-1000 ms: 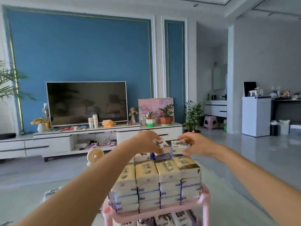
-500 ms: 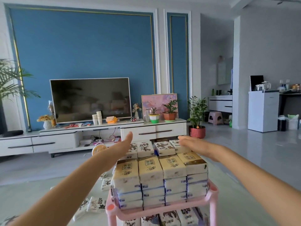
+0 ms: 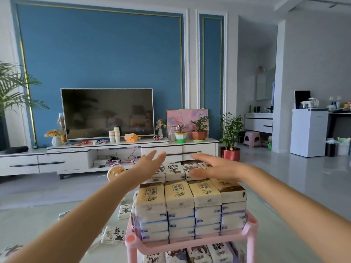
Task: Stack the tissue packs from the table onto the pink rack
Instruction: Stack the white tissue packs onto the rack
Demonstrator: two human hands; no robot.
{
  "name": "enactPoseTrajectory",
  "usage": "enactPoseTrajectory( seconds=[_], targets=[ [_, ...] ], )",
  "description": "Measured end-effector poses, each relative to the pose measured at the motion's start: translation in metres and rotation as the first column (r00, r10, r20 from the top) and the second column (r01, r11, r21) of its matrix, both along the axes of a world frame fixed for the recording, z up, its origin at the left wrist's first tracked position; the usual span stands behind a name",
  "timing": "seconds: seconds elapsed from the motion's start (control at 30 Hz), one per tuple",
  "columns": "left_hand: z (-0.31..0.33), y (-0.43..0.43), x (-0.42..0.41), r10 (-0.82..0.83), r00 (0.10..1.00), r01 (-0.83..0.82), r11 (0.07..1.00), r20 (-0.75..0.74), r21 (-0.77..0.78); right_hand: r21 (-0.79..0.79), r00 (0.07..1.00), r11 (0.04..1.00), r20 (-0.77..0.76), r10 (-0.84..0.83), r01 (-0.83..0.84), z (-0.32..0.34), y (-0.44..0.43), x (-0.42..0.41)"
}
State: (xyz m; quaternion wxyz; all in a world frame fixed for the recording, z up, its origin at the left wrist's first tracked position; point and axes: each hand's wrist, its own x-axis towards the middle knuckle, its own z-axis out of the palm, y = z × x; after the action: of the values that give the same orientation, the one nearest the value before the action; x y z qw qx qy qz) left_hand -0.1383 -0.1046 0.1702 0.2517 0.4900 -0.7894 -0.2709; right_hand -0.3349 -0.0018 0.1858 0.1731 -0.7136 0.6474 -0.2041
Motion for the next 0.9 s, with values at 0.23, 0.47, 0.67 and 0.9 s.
enactPoseTrajectory(
  seconds=[0.23,0.47,0.67,0.9],
  targets=[
    [-0.004,0.009,-0.006,-0.093,0.969,0.125,0.984,0.230,-0.129,-0.052,0.975,0.998,-0.221,-0.029,0.018,-0.008,-0.008,0.002],
    [0.003,0.019,-0.006,-0.140,0.956,0.173,0.979,0.259,-0.108,-0.011,0.958,0.999,-0.284,-0.044,0.043,-0.006,-0.010,0.007],
    [0.003,0.024,-0.005,-0.151,0.967,0.182,0.973,0.205,-0.142,-0.038,0.986,0.999,-0.165,-0.037,0.031,-0.004,-0.004,0.014],
    [-0.002,0.039,0.048,-0.032,0.961,-0.014,0.986,-0.273,-0.167,-0.242,0.931,0.953,0.354,-0.087,0.182,0.021,0.028,0.009]
  ],
)
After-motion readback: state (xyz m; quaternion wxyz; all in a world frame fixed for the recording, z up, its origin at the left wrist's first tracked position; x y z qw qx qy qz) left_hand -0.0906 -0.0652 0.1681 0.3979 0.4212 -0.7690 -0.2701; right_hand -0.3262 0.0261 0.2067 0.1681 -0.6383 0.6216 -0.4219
